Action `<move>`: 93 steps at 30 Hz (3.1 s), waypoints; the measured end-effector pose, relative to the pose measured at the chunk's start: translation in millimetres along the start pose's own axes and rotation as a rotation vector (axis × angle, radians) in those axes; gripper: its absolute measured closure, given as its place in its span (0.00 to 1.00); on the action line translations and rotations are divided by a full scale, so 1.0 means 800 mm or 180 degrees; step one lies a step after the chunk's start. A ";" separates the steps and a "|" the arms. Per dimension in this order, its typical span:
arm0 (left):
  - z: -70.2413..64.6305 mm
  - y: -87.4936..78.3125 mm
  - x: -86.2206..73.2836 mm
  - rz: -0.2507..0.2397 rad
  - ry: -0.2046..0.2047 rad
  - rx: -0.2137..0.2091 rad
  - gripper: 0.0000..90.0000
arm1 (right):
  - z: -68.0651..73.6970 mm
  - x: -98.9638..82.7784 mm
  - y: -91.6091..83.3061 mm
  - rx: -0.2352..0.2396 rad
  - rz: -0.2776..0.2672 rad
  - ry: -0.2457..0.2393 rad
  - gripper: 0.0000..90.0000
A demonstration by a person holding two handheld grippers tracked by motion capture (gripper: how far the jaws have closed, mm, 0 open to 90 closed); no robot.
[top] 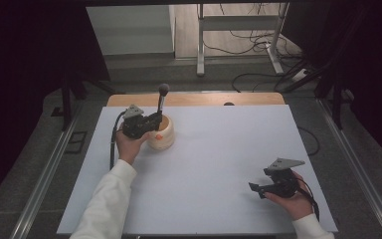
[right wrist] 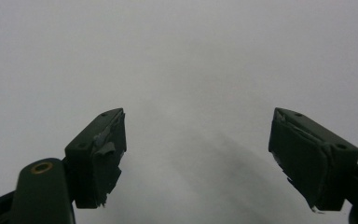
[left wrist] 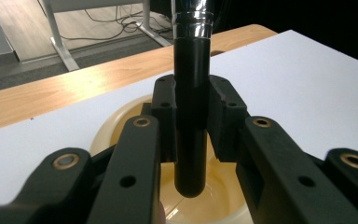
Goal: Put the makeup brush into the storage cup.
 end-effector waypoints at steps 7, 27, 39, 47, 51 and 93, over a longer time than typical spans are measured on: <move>0.001 0.002 -0.007 0.0020 0.0016 -0.0017 0.83 | 0.000 0.000 -0.001 -0.0003 0.0007 0.0001 0.22; -0.005 -0.036 -0.006 -0.0314 0.0070 -0.0088 0.24 | -0.001 0.000 -0.002 0.0007 -0.0009 0.0023 0.22; -0.020 -0.046 0.002 -0.0262 0.0061 -0.0226 0.17 | -0.001 0.000 -0.002 0.0011 -0.0002 0.0025 0.22; -0.027 -0.060 0.004 -0.0183 0.0079 -0.0251 0.15 | -0.001 0.000 -0.002 0.0019 -0.0009 0.0031 0.22; -0.031 -0.067 0.004 -0.0149 0.0091 -0.0246 0.14 | -0.003 0.001 -0.001 0.0027 -0.0014 0.0039 0.22; -0.081 -0.136 -0.099 0.0583 0.0074 -0.0200 0.13 | -0.008 0.003 -0.006 -0.0057 -0.0141 0.0010 0.21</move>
Point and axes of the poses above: each handheld gripper's, and its own axes: y roughly forward along the jaws, x roughly out of its top, z roughly to its left, the point moved 5 cm from there along y, roughly forward along the jaws, and after that the axes turned 2 degrees about -z, right-handed, at the moved point
